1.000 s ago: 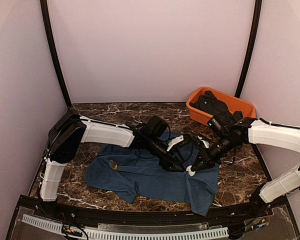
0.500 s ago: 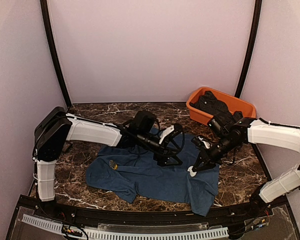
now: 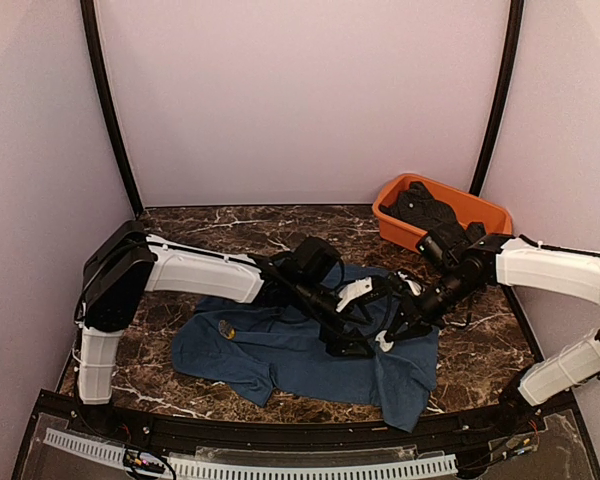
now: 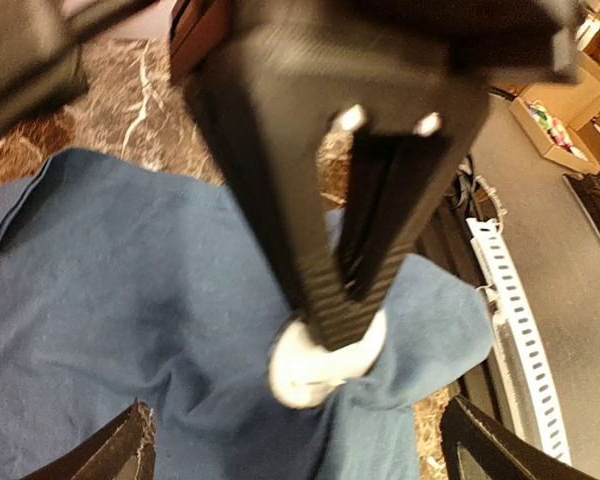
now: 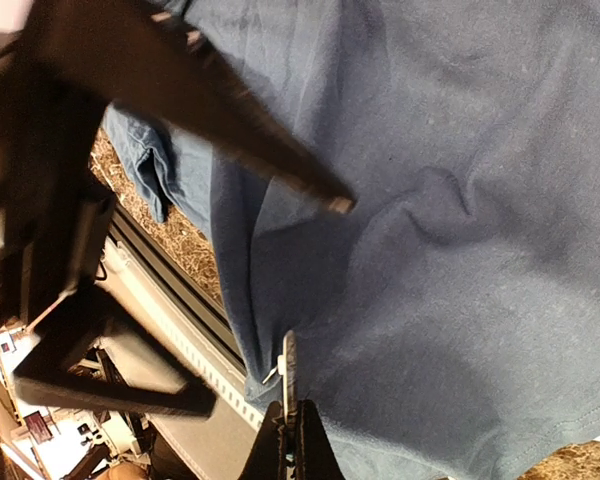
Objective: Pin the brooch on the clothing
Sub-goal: Cross the brooch over the flattened clothing.
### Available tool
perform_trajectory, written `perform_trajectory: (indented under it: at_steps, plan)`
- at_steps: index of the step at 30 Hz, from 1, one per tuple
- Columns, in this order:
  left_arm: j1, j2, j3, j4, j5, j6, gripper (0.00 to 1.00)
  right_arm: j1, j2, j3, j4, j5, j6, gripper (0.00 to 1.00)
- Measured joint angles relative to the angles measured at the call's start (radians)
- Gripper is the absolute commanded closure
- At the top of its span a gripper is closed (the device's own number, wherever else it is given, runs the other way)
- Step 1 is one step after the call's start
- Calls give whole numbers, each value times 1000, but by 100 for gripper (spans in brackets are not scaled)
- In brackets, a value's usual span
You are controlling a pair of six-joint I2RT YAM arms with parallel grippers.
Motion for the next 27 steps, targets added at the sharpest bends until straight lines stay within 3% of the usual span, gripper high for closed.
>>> perform_trajectory:
  at_steps: [6,8,10,11,12,14,16,27]
  plan:
    - [0,26,21,-47,-48,10,5,-1,-5,9,-5,-7,4,100]
    - [0,33,28,-51,-53,8,14,-1,-7,13,-8,-8,6,100]
    - [-1,41,34,-53,-56,2,29,-2,-8,17,-8,-10,8,100]
    - [-2,45,37,-56,-56,-2,43,-3,-9,17,-8,-10,9,100]
    - [-2,50,43,-56,-56,-5,51,-4,-9,18,-8,-11,10,100]
    - [-2,60,51,-55,-54,-6,86,-6,-10,18,-8,-11,11,100]
    - [-3,63,55,-55,-47,-14,98,-6,-10,18,-8,-8,11,100]
    - [-10,64,64,-61,-51,-16,99,-10,-10,4,-15,-13,-11,100]
